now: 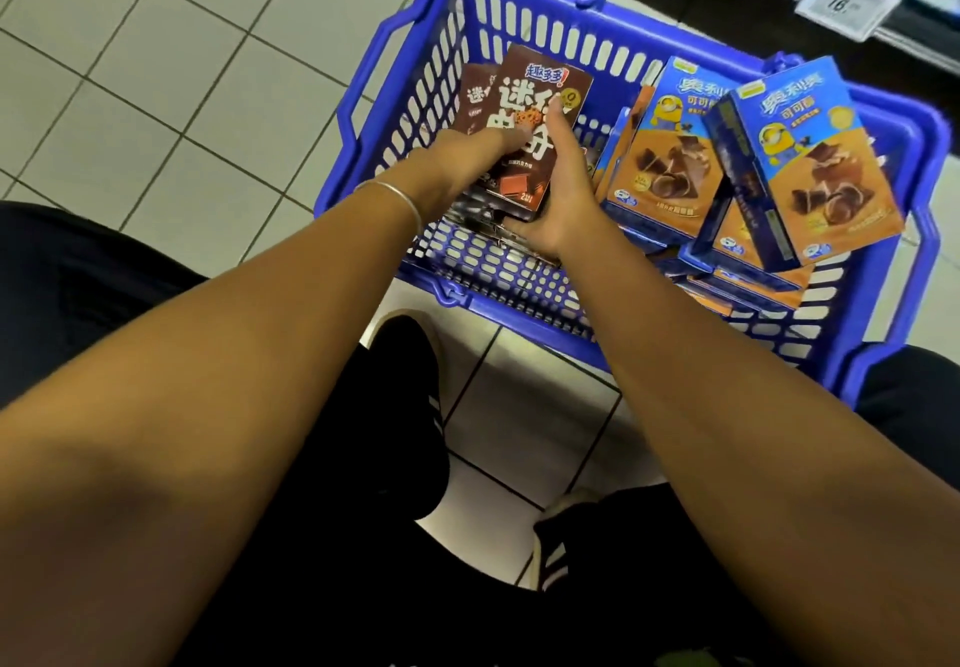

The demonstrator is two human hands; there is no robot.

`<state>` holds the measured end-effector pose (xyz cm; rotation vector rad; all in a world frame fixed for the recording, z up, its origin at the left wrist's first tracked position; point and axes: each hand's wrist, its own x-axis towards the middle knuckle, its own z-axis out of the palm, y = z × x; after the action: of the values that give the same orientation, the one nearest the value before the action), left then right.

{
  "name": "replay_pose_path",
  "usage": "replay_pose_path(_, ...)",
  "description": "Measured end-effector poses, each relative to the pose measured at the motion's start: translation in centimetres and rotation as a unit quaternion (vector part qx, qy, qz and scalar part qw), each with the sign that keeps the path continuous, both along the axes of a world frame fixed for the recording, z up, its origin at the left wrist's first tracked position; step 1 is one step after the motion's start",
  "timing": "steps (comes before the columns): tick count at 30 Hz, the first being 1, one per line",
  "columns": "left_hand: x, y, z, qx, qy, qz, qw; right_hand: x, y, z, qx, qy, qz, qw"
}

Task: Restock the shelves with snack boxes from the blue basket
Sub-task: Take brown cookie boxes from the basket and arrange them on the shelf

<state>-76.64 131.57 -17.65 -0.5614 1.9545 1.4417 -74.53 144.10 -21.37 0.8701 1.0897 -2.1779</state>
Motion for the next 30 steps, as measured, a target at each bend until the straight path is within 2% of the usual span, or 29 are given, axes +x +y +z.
replay_pose_path(8,1.0,-0.2,0.0,0.03,-0.018,-0.027,0.999,0.2,0.2,0.6,-0.011,0.003,-0.013,1.0)
replay_pose_path(16,1.1,-1.0,-0.1,0.082,-0.026,0.043,0.995,0.4,-0.4,1.7,0.028,0.019,0.005,0.999)
replay_pose_path(19,1.3,-1.4,1.9,0.153,-0.05,0.01,0.987,0.3,-0.2,3.4,0.059,0.041,0.028,0.997)
replay_pose_path(23,1.8,-2.0,5.4,0.219,-0.062,0.039,0.973,1.5,0.7,6.5,0.093,0.099,0.064,0.989)
replay_pose_path(30,3.4,-2.2,11.7,0.223,-0.049,-0.044,0.973,4.9,3.2,12.0,0.067,0.183,0.061,0.979)
